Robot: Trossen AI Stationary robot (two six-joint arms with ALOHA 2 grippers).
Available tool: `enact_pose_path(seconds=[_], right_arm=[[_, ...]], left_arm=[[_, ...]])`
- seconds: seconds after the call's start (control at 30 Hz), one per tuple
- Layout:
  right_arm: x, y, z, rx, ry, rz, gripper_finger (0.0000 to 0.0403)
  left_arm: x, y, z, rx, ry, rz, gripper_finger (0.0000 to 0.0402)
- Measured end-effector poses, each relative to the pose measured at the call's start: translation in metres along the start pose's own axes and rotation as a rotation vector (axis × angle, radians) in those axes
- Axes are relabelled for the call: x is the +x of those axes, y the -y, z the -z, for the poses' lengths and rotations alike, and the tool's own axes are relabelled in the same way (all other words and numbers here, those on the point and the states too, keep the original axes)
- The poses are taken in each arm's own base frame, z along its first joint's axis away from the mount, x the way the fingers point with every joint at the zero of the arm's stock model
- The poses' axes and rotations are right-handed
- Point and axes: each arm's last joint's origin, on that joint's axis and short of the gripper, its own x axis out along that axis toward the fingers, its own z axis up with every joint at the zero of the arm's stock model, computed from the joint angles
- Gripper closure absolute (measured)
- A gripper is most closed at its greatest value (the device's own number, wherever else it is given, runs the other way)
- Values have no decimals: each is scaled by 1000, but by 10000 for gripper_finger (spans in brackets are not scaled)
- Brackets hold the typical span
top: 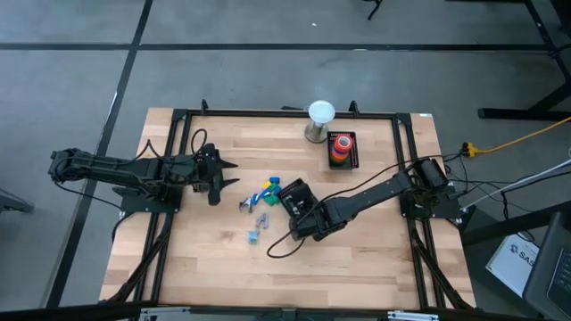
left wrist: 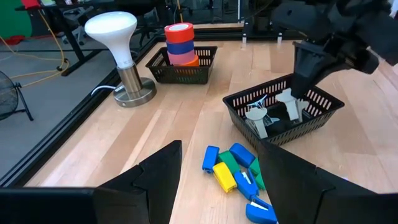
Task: Pick and place Stapler, Stapler remover, tape
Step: Put the gray staple remover into the center black bin, then put the purple staple remover into the center black bin
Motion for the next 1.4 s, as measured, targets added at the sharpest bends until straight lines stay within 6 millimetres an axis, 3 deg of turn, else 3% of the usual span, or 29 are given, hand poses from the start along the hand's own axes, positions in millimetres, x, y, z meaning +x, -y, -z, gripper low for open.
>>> enact_pose_path(seconds=[0.3, 0.73, 0.9, 1.1, 1.4], right_arm=[[3, -1, 1, -46, -7, 36, 382], [5, 4, 3, -48, -36, 103, 310], [0, 9, -3, 43, -6, 114, 298], [-19, 26, -16, 171, 47, 113, 297], [-34, 35, -30, 425, 171, -27, 297]], left_arm=[[0, 0, 0, 0, 0, 0, 192], [0, 0, 0, 0, 0, 0, 192], [0, 0, 0, 0, 0, 0, 192], [0, 0, 0, 0, 0, 0, 192], [0, 0, 0, 0, 0, 0, 192]])
